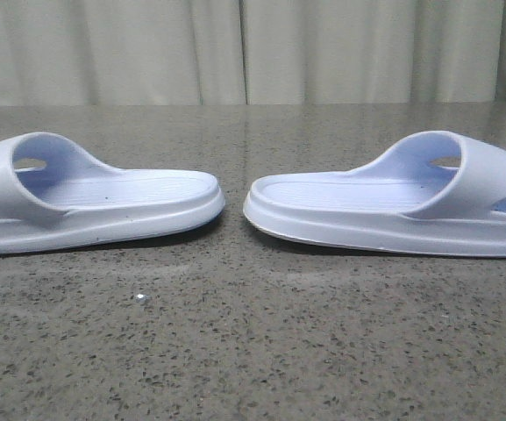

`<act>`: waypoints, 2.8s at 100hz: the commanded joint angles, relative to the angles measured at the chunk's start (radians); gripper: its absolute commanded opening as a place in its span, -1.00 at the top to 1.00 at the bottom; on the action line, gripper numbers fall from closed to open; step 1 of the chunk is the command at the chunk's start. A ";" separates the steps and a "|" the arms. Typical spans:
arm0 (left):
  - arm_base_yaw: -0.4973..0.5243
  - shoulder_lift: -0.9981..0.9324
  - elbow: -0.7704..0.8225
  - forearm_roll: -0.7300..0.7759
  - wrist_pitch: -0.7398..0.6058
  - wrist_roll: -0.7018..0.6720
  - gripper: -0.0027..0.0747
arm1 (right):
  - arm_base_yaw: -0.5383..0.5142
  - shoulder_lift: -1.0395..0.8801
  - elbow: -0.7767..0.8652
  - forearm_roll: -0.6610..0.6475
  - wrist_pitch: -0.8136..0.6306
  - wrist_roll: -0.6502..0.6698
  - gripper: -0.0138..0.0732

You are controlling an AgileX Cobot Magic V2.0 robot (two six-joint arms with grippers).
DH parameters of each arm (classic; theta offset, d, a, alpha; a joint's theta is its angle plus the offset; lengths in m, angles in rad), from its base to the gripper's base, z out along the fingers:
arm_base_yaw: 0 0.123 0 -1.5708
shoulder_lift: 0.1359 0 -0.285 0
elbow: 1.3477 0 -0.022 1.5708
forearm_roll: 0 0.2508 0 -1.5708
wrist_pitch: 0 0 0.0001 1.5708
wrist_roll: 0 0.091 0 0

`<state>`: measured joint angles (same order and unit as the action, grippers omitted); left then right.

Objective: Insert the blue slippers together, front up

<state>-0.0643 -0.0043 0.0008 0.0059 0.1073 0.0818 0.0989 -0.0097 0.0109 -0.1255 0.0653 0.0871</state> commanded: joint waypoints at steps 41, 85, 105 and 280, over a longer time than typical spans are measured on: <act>0.002 -0.029 0.010 -0.006 -0.081 -0.011 0.89 | -0.004 -0.022 0.020 -0.002 -0.115 -0.004 0.93; 0.002 -0.029 0.010 -0.006 -0.081 -0.011 0.89 | -0.004 -0.022 0.020 -0.002 -0.152 -0.004 0.93; 0.002 -0.029 0.010 -0.006 -0.081 -0.011 0.89 | -0.004 -0.022 0.020 -0.002 -0.150 -0.004 0.93; 0.002 0.563 -0.552 -0.672 0.342 -0.056 -0.13 | -0.004 0.397 -0.478 0.194 0.267 -0.004 -0.21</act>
<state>-0.0643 0.5508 -0.5136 -0.6147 0.5037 0.0328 0.0989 0.3737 -0.4289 0.0635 0.4303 0.0871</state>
